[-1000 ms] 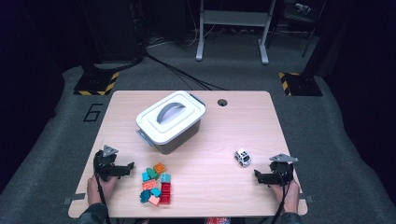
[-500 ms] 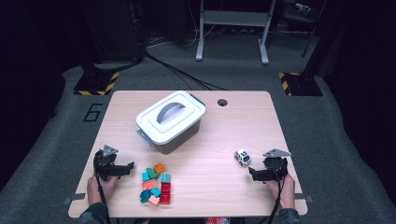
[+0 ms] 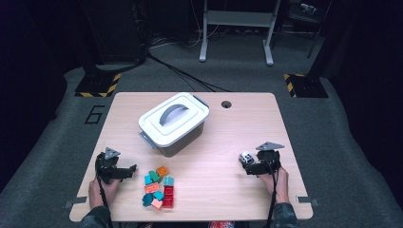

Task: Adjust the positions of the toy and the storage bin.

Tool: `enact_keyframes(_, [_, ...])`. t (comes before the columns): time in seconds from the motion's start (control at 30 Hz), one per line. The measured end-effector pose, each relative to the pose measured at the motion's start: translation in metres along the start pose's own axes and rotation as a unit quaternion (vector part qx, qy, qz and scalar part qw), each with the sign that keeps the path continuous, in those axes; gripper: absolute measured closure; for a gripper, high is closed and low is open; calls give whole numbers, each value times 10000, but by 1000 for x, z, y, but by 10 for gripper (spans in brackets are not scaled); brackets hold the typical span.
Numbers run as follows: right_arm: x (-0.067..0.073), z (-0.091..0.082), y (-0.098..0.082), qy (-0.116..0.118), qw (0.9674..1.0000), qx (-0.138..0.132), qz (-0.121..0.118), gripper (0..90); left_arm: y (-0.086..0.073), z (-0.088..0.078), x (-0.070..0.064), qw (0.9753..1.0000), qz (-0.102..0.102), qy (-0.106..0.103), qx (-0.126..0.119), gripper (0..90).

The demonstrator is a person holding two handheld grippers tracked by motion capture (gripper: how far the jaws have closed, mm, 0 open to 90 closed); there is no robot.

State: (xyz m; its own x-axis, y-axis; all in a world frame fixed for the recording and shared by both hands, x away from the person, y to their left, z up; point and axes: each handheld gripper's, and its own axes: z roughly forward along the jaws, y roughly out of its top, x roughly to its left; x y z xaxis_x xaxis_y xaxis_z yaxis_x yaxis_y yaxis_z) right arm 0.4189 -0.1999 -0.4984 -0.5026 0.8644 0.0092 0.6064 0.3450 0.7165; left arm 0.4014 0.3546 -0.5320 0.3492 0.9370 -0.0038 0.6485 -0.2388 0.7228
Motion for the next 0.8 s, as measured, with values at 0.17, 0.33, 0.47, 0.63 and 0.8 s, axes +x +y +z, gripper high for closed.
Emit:
enact_keyframes(0.17, [7, 4, 6, -71, 9998, -131, -136, 189, 0, 0, 0, 10000, 2, -1, 2, 0])
enact_keyframes(0.33, [10, 12, 7, -105, 9999, 27, -37, 324, 0, 0, 0, 10000, 0, -1, 1, 0])
enact_keyframes(0.47, [10, 16, 6, -91, 9999, 114, 1, 371, 0, 0, 0, 10000, -4, 0, 0, 0])
enact_keyframes(0.63, [10, 20, 2, -37, 9998, 190, 57, 469, 0, 0, 0, 10000, -3, 1, 0, 0])
enact_keyframes(0.8, [10, 21, 0, -62, 9998, 188, 97, 476, 0, -1, 0, 10000, 6, 6, 16, 0])
